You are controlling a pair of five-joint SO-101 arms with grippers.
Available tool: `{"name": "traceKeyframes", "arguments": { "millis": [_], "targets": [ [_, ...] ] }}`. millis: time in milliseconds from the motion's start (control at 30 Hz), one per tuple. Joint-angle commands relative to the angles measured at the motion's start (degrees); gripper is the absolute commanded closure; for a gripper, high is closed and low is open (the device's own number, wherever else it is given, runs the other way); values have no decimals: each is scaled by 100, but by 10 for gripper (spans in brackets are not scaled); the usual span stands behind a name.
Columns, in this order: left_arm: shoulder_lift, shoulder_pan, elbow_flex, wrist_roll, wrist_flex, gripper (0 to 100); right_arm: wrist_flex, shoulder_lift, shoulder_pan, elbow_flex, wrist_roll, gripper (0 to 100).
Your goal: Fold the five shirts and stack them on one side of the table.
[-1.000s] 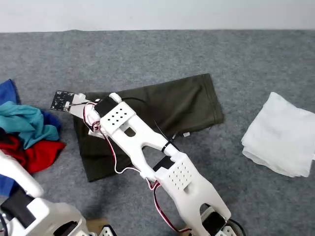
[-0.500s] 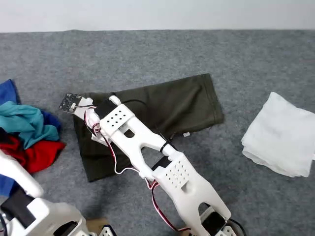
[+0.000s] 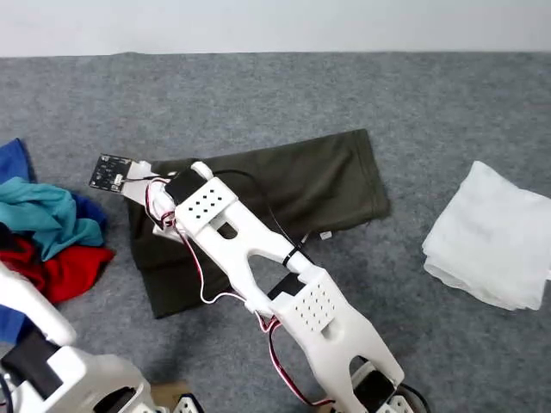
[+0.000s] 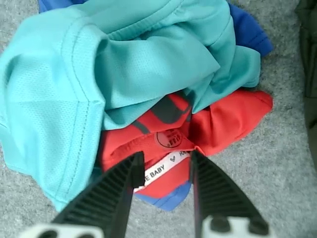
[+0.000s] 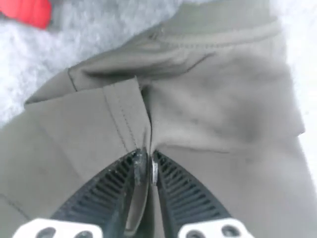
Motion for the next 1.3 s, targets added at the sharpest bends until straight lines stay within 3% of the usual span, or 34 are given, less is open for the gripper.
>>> {"name": "traceKeyframes", "arguments": {
  "millis": [0,167,267,433,733,1000,1267],
  "targets": [
    [-229,62,-22,9,-114,845,-409,-426,-22,-264,141,987],
    [-229,62,-22,9,-114,845,-585,-4,154,-281,237,983],
    [-229,62,-22,9,-114,845,-514,145,268,-281,193,927],
    [-229,62,-22,9,-114,845,-251,-180,382,-290,-387,861],
    [-229,70,-22,9,-114,845,1297,-875,409,-290,-484,861],
    [-229,316,-22,9,-114,845,2360,-875,215,-255,-1354,861],
    [-229,369,-22,9,-114,845,1508,-251,154,-281,-1398,860]
  ]
}}
